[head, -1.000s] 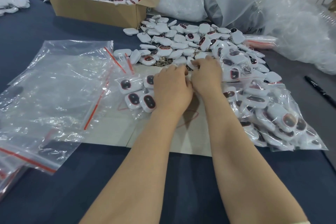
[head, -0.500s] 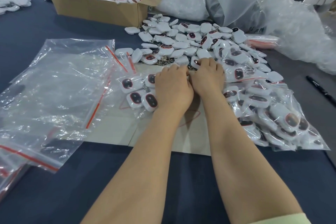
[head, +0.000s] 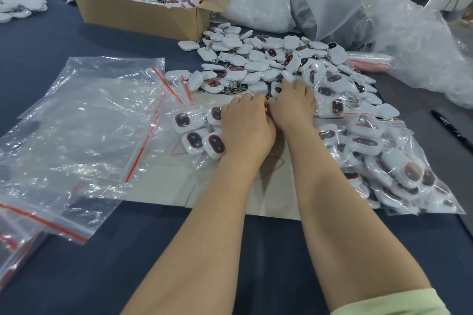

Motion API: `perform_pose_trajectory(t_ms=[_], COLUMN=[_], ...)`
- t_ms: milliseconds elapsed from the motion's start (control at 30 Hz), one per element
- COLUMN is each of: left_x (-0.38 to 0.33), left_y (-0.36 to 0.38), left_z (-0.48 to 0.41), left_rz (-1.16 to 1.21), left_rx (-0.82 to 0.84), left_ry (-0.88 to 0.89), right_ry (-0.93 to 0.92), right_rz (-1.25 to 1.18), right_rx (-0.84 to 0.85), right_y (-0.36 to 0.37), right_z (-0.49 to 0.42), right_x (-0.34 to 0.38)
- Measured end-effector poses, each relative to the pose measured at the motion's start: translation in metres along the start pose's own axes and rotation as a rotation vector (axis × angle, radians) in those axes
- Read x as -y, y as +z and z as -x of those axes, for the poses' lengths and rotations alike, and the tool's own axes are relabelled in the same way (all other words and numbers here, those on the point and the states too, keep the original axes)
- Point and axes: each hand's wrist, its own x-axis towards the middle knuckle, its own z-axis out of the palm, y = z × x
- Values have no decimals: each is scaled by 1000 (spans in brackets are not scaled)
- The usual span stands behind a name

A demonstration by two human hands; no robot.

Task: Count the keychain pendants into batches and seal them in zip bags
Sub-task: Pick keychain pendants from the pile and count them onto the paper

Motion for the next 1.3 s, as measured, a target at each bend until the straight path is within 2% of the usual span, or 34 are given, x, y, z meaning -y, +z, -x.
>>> perform_pose_trajectory(t_ms=[100,167,367,467,533,633,700,867,933,1000,1167,1300], left_x=[-1,0,0,0,0,0,1,0,-1,-1,0,0], left_y=[0,0,-1,-1,-1,0,0,1,0,0,-1,0], left_z=[1,1,1,2,1,1,0,1,0,0,1,0], left_rz=[24,34,52,57,50,36,28,31,23,9,8,-42], left_rx=[-14,-15,-19,-16,-11,-4,3,-1,-6,-11,-14,7], left_ry=[4,7,15,15,12,14,14,11,9,5,18,26], right_ry=[2,22,81,118,142,72,78,251,294,291,200,149], right_rz=[-125,-200,-210,-285,-445,-807,-1067,-1802,-1952,-1999,-1665,-1549], right_rx=[-177,-237,-253,-321,-389,-479,-434,-38,54,104,-2,51], right_y=[1,1,3,2,0,-11,-20,-23,-16,-9,-3,0], right_z=[3,3,3,5,7,12,10,9,13,15,15,15], right_x=[-1,-2,-8,-7,-7,-2,4,9,6,5,7,5])
